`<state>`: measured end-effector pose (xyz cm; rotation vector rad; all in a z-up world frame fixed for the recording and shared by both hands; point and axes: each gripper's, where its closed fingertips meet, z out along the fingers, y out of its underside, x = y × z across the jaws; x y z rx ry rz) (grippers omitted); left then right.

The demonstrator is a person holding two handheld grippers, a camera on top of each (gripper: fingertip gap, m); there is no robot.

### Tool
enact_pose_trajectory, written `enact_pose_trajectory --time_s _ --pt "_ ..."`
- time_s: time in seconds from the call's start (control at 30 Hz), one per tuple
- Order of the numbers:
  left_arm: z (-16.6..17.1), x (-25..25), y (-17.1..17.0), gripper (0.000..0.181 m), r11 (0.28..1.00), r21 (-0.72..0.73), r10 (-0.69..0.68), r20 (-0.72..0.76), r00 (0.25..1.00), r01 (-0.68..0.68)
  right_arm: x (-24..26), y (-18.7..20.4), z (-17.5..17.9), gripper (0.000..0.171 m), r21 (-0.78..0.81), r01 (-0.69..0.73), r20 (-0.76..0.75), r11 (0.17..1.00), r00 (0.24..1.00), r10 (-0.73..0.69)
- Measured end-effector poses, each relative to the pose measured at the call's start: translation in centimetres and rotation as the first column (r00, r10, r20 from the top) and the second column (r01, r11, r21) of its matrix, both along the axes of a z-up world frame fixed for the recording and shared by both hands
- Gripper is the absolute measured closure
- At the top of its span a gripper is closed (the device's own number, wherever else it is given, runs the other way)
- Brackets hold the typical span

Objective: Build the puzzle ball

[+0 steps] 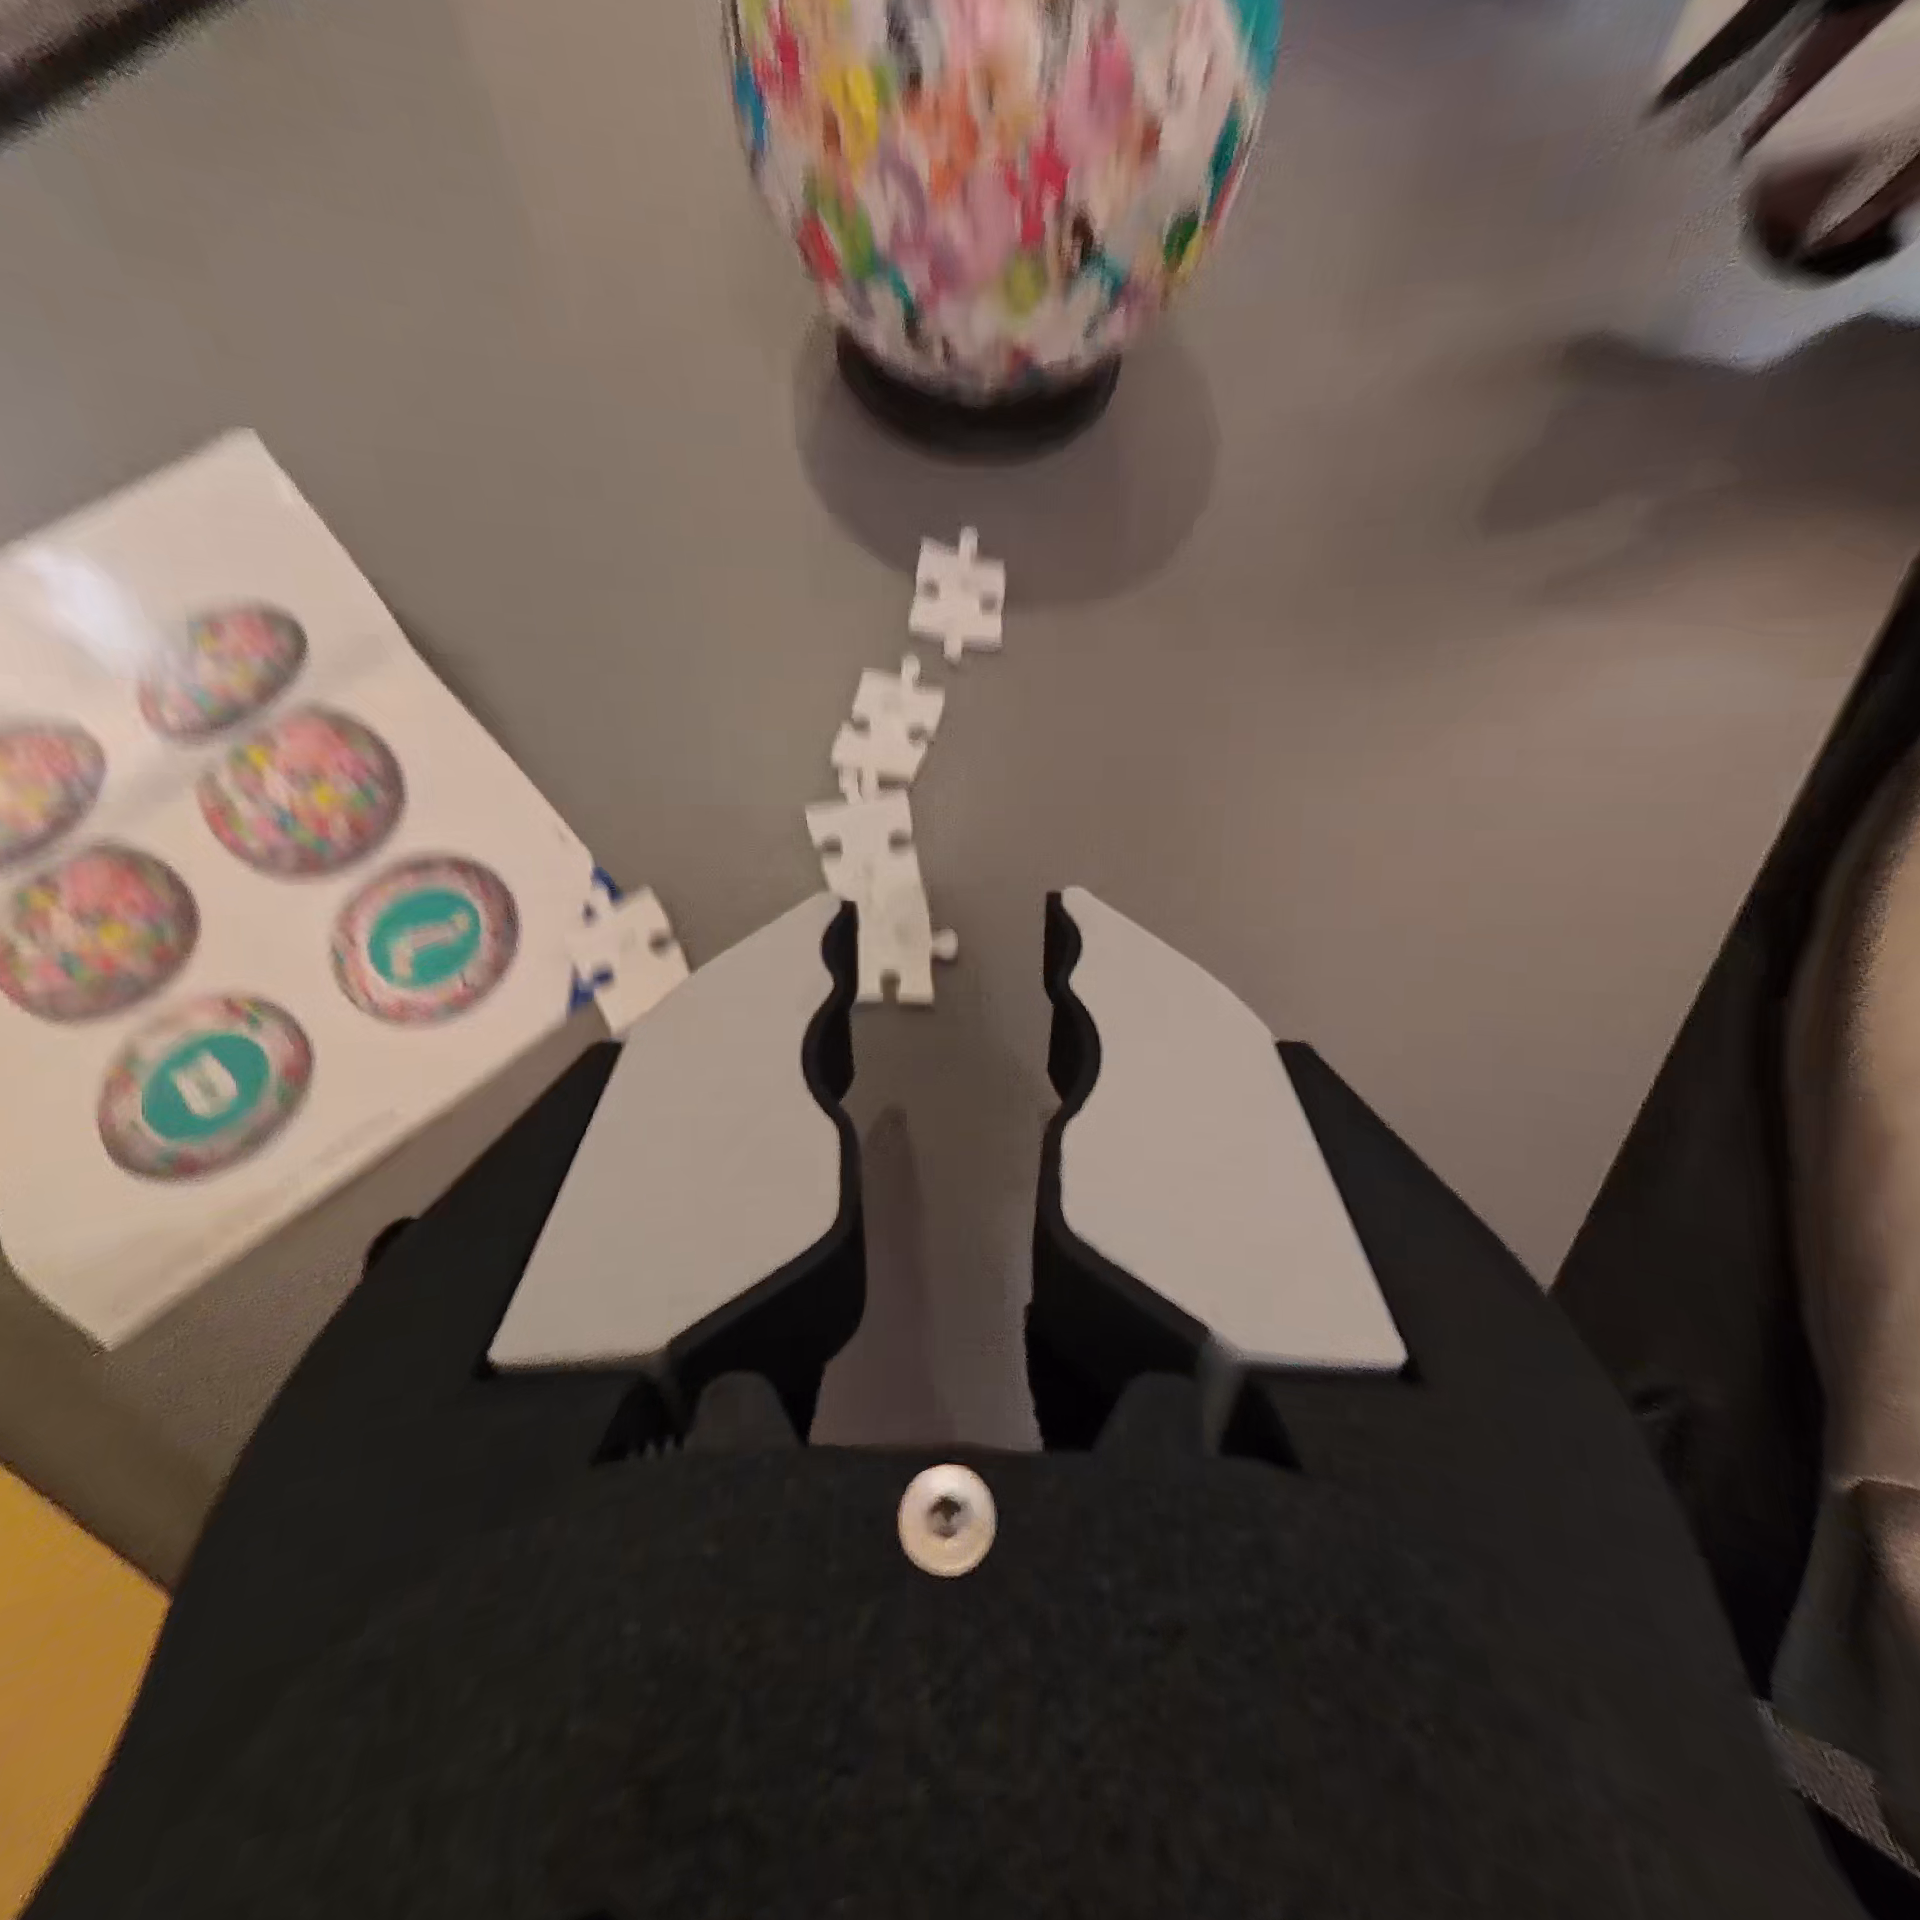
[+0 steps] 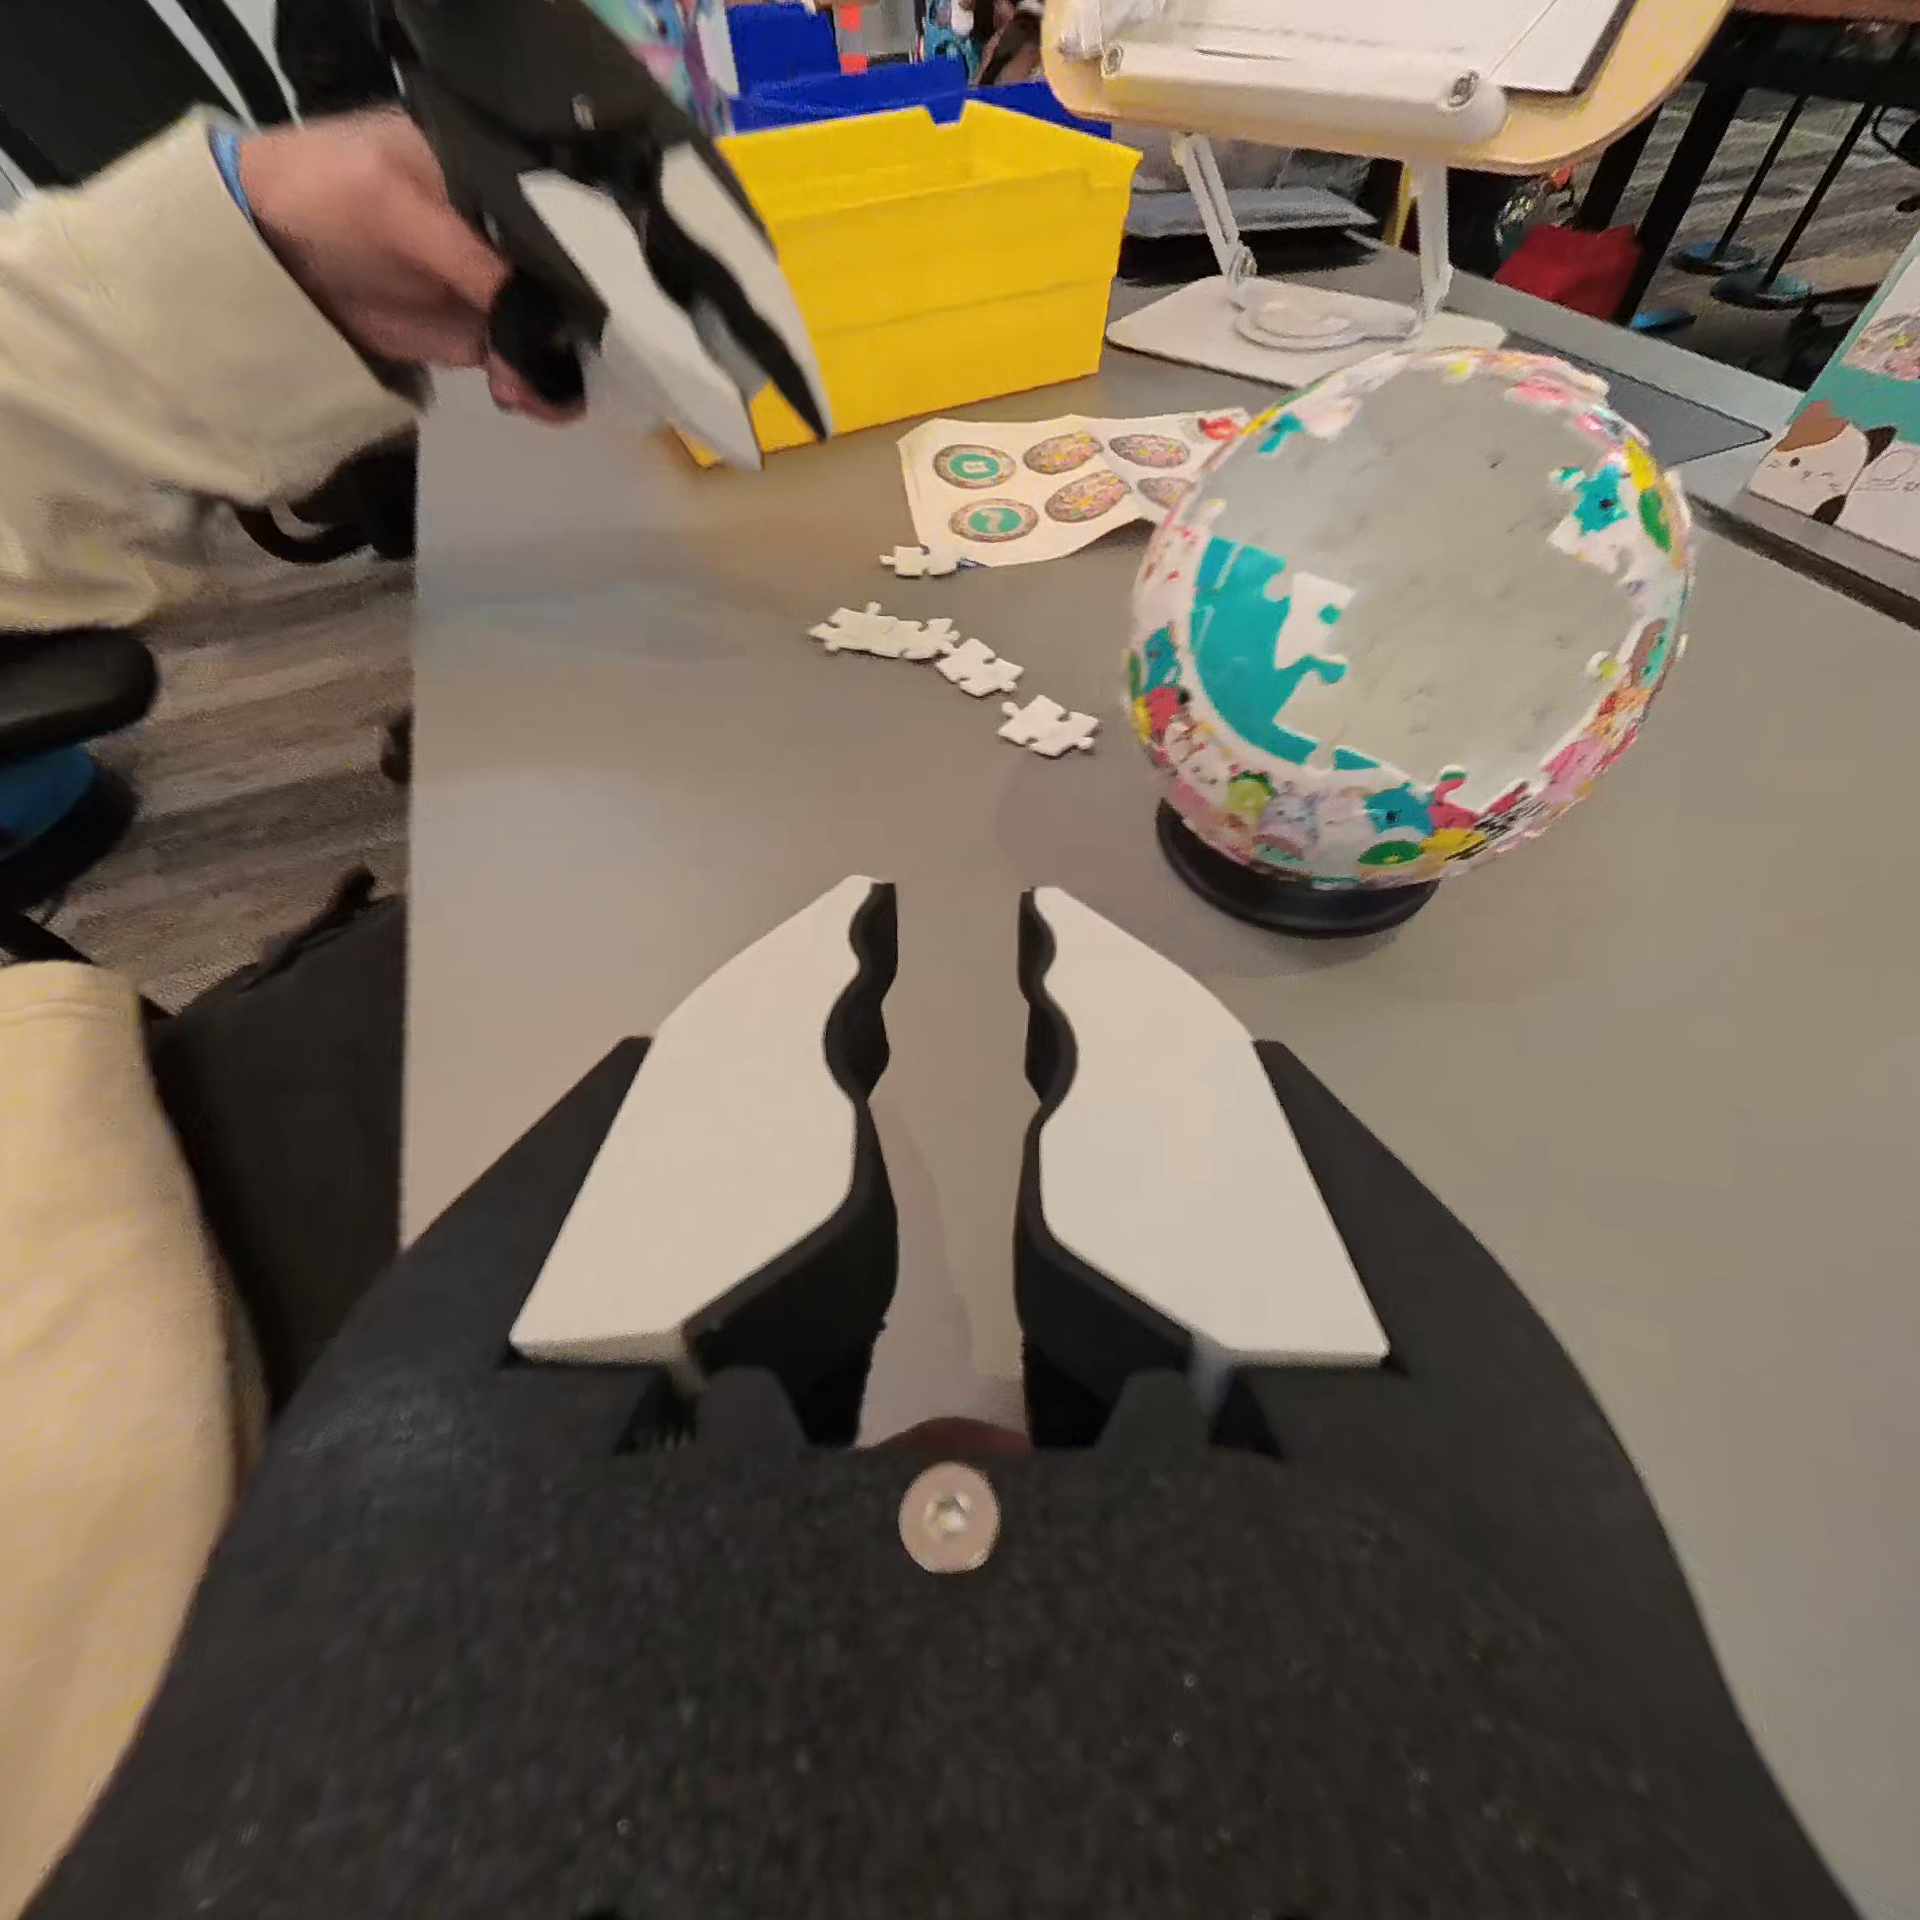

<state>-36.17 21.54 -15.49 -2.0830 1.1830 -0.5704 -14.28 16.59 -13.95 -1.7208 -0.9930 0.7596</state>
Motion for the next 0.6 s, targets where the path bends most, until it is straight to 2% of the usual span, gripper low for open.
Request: enact_pose_trajectory --time_s 0.13,0.23,0.3,0.4,0.5,0.6 --pt "-3.6 -0.4 -1.2 0.141 0.999 -0.028 0.032 -0.033 0.999 -0.033 0.7 -2.6 -0.6 0.154 -0.021 -0.01 -0.003 1.0 1.0 0.009" --pt "-5.4 -0.4 -0.6 0.13 0.996 -0.07 0.052 -0.083 0.995 -0.058 0.9 -3.2 -0.3 0.155 0.047 -0.018 0.026 0.999 1.0 0.016" --pt "-5.6 -0.8 0.2 0.129 0.997 -0.019 0.074 -0.115 0.991 -0.077 0.8 -3.2 -0.1 0.156 0.072 -0.026 0.031 0.997 0.999 0.024" --pt "-4.9 -1.1 0.9 0.13 0.995 0.022 0.103 -0.087 0.991 -0.102 0.7 -3.3 -0.2 0.156 0.058 -0.032 0.025 0.998 0.999 0.031" --pt "-4.5 -2.3 2.7 0.133 0.981 0.097 0.18 -0.113 0.977 -0.169 0.7 -3.3 -0.1 0.156 0.061 -0.036 0.021 0.997 0.999 0.034" --pt "-4.8 -3.8 4.8 0.133 0.969 0.096 0.24 -0.152 0.959 -0.227 0.7 -3.2 -0.2 0.156 0.049 -0.039 0.015 0.998 0.999 0.038"
